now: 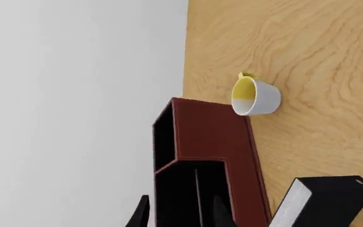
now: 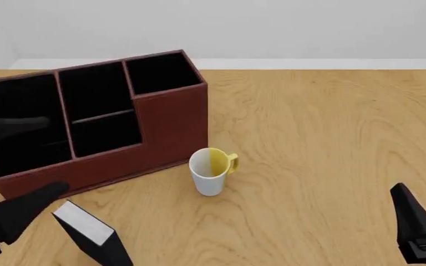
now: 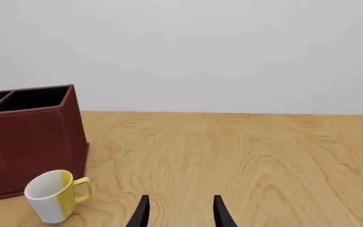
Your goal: Pick up the book and place it in the front compartment of the caddy.
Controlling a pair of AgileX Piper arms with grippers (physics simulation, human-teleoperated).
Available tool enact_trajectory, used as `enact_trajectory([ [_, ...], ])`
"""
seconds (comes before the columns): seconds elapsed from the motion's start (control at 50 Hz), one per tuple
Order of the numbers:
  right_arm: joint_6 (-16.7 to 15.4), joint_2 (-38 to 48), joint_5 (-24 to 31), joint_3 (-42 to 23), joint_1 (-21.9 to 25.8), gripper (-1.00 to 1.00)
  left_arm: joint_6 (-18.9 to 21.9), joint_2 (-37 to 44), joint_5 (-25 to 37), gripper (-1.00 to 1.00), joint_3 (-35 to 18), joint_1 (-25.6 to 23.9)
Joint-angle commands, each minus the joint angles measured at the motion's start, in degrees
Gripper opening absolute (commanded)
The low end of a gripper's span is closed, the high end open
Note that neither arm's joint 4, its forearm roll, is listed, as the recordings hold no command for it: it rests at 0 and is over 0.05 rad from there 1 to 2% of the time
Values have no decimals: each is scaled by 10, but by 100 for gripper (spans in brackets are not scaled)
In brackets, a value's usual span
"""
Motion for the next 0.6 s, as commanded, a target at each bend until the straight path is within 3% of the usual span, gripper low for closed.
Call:
enact_trajectory([
  [0.02, 1, 0, -1, 3, 4, 100, 123, 22, 89, 100, -28, 32],
  [0.12, 2, 0, 1, 1, 5, 100, 153, 46, 134, 100, -70, 44],
  [0.14, 1, 0, -1, 3, 5, 100, 172, 46, 158, 100, -75, 49],
  [0.18, 1, 0, 0, 3, 5, 100, 160, 61, 215, 100, -112, 52],
  [0.2, 1, 0, 0, 3, 6, 100, 168, 32, 301, 100, -126, 21],
  [0.22, 1, 0, 0, 3, 6, 100, 168, 32, 302, 100, -127, 21],
  [0.24, 1, 0, 1, 3, 6, 100, 174, 65, 315, 100, -143, 64],
  [0.28, 0, 0, 1, 2, 8, 100, 121, 95, 363, 100, -203, 13],
  [0.3, 0, 0, 1, 3, 7, 100, 152, 104, 355, 100, -204, 58],
  [0.34, 0, 0, 0, 4, 8, 100, 175, 101, 360, 100, -201, 57],
  [0.38, 0, 0, -1, 3, 7, 100, 152, 130, 363, 100, -216, 60],
  [0.52, 1, 0, -1, 4, 3, 100, 265, 145, 363, 100, -178, 134],
  [0.56, -1, 0, -1, 4, 4, 100, 231, 164, 362, 100, -207, 111],
  [0.6, 0, 0, -3, 6, 3, 100, 237, 162, 362, 100, -207, 107],
])
